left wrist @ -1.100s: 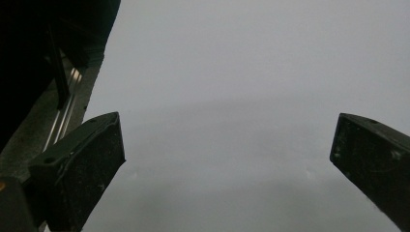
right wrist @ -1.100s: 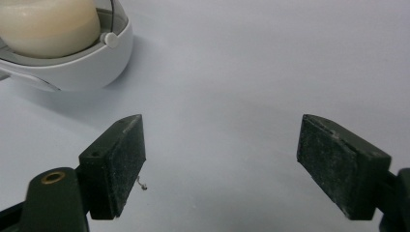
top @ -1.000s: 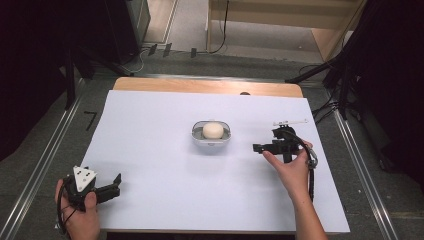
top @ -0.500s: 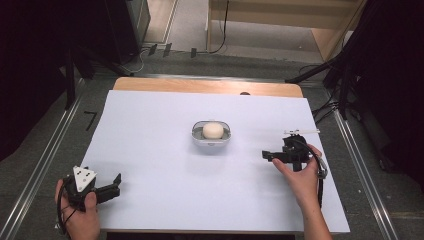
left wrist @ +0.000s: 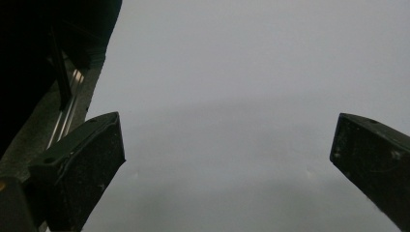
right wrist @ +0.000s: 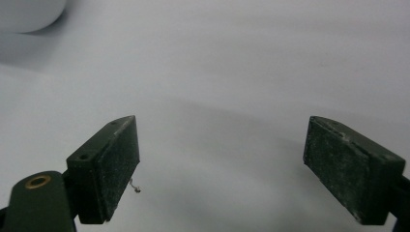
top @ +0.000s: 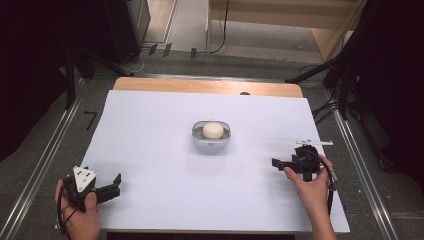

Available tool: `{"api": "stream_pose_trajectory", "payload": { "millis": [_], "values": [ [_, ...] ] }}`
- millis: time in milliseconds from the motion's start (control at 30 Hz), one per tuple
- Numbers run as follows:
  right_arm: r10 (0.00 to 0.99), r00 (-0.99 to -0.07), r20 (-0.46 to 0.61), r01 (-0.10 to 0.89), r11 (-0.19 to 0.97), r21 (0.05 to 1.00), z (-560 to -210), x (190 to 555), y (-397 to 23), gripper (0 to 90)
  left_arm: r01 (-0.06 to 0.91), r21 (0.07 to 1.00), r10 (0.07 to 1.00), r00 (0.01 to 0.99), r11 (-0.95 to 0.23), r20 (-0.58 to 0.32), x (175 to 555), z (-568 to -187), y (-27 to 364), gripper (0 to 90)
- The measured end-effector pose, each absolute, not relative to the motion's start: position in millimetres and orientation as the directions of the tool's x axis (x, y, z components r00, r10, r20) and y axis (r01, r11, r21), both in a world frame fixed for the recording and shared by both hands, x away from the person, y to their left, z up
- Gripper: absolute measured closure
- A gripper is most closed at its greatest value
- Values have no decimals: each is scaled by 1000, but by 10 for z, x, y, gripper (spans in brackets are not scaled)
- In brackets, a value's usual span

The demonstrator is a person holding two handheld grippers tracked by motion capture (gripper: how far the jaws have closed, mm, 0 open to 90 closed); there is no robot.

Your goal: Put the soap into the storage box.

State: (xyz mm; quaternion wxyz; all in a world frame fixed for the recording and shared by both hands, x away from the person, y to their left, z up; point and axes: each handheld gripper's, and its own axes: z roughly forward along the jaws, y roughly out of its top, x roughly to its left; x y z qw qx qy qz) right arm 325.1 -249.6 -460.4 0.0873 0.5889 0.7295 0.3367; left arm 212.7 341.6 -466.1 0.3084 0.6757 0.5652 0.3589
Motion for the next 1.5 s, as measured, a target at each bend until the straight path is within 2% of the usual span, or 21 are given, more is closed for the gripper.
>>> {"api": "stream_pose_trajectory", "payload": {
  "millis": [867,1500],
  "values": [
    [927,-256,273,755,15,656,-4798,2769,-3032,134,542,822,985,104,-173,139,2130,-4663,3411,0],
    [937,-227,264,714,-24,700,-4809,2459,-3398,134,543,823,986,104,-168,133,2129,-4661,3420,0]
  ]
}}
